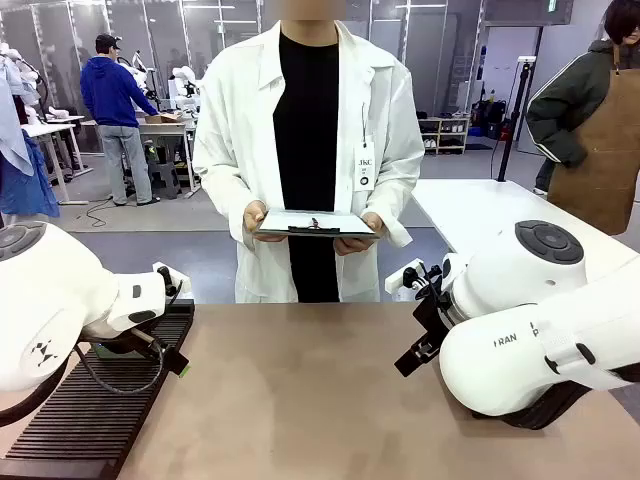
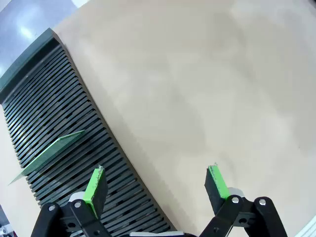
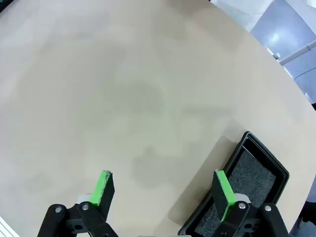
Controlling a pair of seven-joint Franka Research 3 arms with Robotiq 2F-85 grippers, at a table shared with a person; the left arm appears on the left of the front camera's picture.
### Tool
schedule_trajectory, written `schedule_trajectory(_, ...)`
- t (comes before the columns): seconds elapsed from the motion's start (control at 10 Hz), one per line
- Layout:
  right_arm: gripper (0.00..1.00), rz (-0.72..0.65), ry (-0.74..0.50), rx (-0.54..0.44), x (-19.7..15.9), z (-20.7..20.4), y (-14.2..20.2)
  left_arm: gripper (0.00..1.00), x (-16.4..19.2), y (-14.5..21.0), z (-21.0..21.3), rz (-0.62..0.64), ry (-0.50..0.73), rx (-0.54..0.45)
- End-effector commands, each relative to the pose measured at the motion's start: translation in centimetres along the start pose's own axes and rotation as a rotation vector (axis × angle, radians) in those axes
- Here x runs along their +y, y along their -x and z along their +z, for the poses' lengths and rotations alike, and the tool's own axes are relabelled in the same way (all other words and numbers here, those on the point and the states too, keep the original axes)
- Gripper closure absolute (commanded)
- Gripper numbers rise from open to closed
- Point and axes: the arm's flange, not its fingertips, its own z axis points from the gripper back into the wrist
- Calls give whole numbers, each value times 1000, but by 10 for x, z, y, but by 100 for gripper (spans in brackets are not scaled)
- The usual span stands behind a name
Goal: Inspect the PCB.
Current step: Pick up the Blank PCB and present it to the human.
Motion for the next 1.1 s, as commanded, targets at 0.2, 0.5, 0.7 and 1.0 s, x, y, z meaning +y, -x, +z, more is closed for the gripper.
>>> schedule_trajectory(0.2,0,0,0,0,0,0,0,0,0,0,0,0,0,0)
schedule_trajectory(0.5,0,0,0,0,0,0,0,0,0,0,0,0,0,0)
schedule_trajectory(0.7,0,0,0,0,0,0,0,0,0,0,0,0,0,0)
schedule_trajectory(1.0,0,-27,-66,-12,-9,15,-18,0,9,-11,16,45,60,-24)
